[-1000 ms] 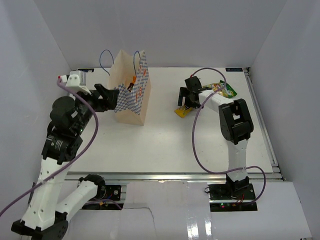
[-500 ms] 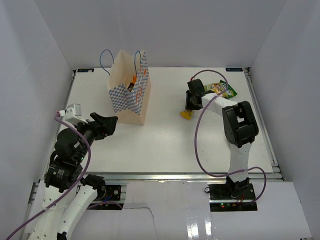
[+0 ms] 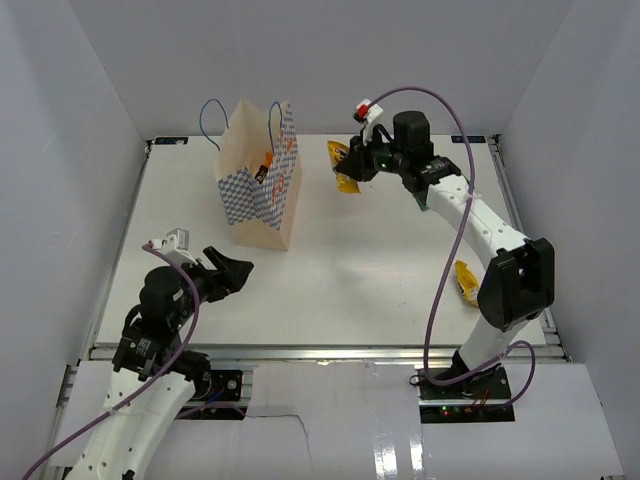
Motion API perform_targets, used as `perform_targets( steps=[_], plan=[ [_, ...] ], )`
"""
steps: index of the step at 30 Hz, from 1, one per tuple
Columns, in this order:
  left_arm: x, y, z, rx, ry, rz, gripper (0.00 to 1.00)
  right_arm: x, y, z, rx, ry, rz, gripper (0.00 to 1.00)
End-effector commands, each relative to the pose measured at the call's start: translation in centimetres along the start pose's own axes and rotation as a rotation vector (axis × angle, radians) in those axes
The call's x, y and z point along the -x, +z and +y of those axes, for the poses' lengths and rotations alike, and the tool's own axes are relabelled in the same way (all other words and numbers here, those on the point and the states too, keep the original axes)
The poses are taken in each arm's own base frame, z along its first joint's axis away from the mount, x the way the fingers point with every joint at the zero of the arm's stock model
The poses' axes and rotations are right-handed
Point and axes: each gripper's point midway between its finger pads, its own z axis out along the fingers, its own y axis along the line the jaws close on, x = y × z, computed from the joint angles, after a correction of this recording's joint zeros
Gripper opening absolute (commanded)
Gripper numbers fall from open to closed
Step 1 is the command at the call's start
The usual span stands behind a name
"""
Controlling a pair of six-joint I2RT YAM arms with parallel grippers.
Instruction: Place the snacks into the paper bag
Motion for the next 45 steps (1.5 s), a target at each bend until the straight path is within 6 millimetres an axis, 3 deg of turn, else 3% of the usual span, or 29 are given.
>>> perform_targets(
  steps=[1, 4, 5, 7, 8, 9, 10, 12, 13, 16, 20, 25, 31, 32, 35, 42, 45],
  plan=[
    [-1.2, -0.1, -0.5, -0.053, -0.024, 0.028, 0.9, 8.0, -1.0, 7.7, 0.278, -0.275, -0.191, 0.11],
    [-1.5, -0.1, -0.7, -0.076, -0.035, 0.03, 0.9, 13.6, -1.4, 10.6, 0.292, -0.414, -0.298, 0.11],
    [-1.4, -0.1, -0.7, -0.079, -0.033, 0.029, 0.9, 14.8, -1.0, 12.8, 0.308, -0.461, -0.324, 0.11],
    [-1.5, -0.2, -0.8, -0.085, -0.033, 0.032, 0.9, 18.5, -0.6, 15.5, 0.275, -0.547, -0.408, 0.12],
    [-1.5, -0.2, -0.9, -0.089, -0.03, 0.034, 0.9, 19.5, -0.3, 15.9, 0.257, -0.561, -0.433, 0.12],
    [-1.5, -0.2, -0.9, -0.089, -0.029, 0.034, 0.9, 19.7, 1.2, 16.2, 0.243, -0.561, -0.439, 0.13],
    [-1.5, -0.2, -1.0, -0.094, -0.029, 0.035, 0.9, 22.6, 0.7, 16.4, 0.182, -0.575, -0.513, 0.13],
    [-1.6, -0.3, -1.1, -0.102, -0.029, 0.038, 0.9, 23.4, 2.7, 17.2, 0.147, -0.553, -0.548, 0.14],
    [-1.5, -0.4, -1.2, -0.107, -0.031, 0.035, 0.9, 25.4, 2.4, 17.6, 0.089, -0.547, -0.627, 0.14],
    [-1.6, -0.7, -1.3, -0.117, -0.044, 0.029, 0.9, 26.7, 3.6, 17.7, -0.007, -0.512, -0.719, 0.18],
    [-1.4, -1.2, -1.6, -0.132, -0.057, 0.013, 0.9, 26.2, 6.3, 17.4, -0.088, -0.534, -0.751, 0.21],
    [-1.3, -1.7, -2.0, -0.148, -0.062, 0.009, 0.9, 24.0, 9.3, 15.7, -0.189, -0.617, -0.717, 0.24],
    [-1.1, -1.8, -2.3, -0.155, -0.064, 0.014, 0.9, 22.2, 10.4, 14.5, -0.237, -0.646, -0.674, 0.53],
    [-1.0, -1.8, -2.4, -0.159, -0.067, 0.011, 0.9, 22.5, 10.0, 14.6, -0.237, -0.644, -0.677, 0.59],
    [-0.7, -1.9, -3.2, -0.182, -0.07, 0.013, 0.9, 22.9, 9.0, 15.0, -0.22, -0.638, -0.684, 0.63],
    [-0.5, -1.3, -4.3, -0.215, -0.069, 0.052, 0.9, 25.7, 4.6, 16.7, -0.156, -0.596, -0.714, 0.64],
    [-0.7, -1.1, -4.5, -0.226, -0.074, 0.065, 0.9, 25.7, 3.1, 17.0, -0.126, -0.587, -0.69, 0.67]
  ],
)
